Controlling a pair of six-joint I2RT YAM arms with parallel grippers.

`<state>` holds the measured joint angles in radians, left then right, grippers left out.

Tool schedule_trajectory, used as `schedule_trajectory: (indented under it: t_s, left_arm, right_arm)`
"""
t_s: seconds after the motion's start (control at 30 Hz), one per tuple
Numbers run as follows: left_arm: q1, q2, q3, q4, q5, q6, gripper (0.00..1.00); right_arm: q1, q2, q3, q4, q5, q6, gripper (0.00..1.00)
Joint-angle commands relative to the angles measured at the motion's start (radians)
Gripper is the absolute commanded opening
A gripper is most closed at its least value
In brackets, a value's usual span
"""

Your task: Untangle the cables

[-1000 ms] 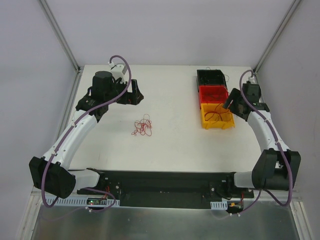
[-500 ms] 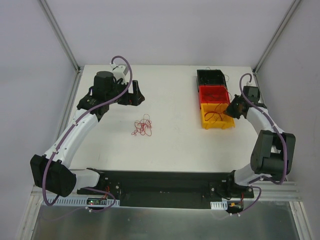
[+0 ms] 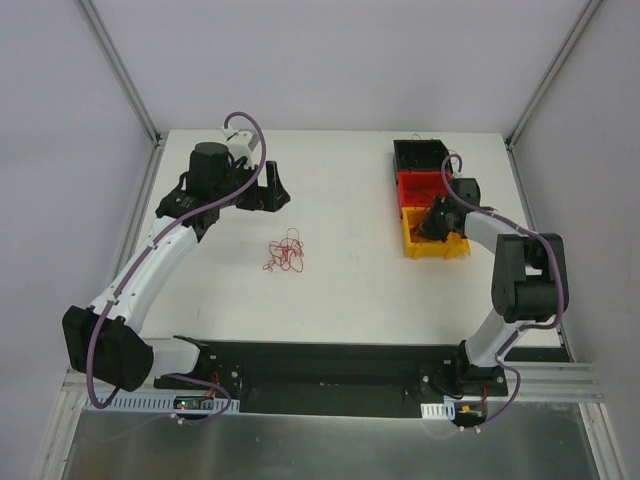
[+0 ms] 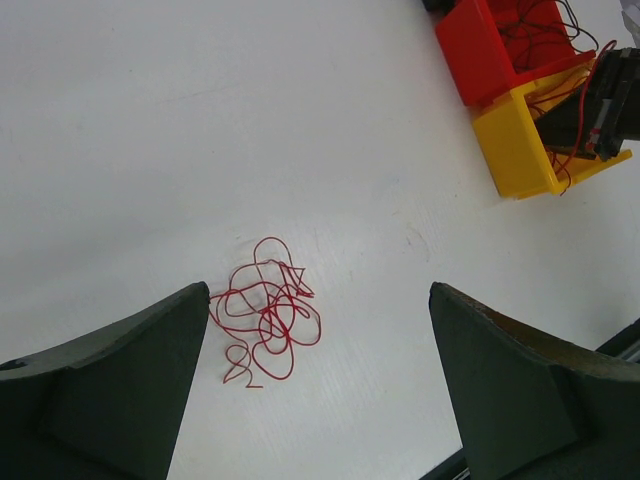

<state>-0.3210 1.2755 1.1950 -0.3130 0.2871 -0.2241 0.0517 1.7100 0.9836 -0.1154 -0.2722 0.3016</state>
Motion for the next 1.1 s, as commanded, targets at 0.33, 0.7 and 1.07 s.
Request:
schedule_trajectory:
  t_s: [0.33, 0.7, 1.07]
  left_arm:
    - [0.008, 0.022, 0.015, 0.005, 0.044, -0.029, 0.91]
    - [0.016, 0.004, -0.015, 0.005, -0.022, -0.167, 0.90]
    - [0.083, -0.033, -0.391, 0.127, 0.176, -0.317, 0.78]
  right_arm:
    - [0.023, -0.188, 0.141, -0.269, 0.205, -0.186, 0.31]
    - [0.043, -0.391, 0.086, -0.340, 0.264, -0.280, 0.63]
    - [0.525, -0.160, 0.099, 0.155, -0.059, -0.073, 0.71]
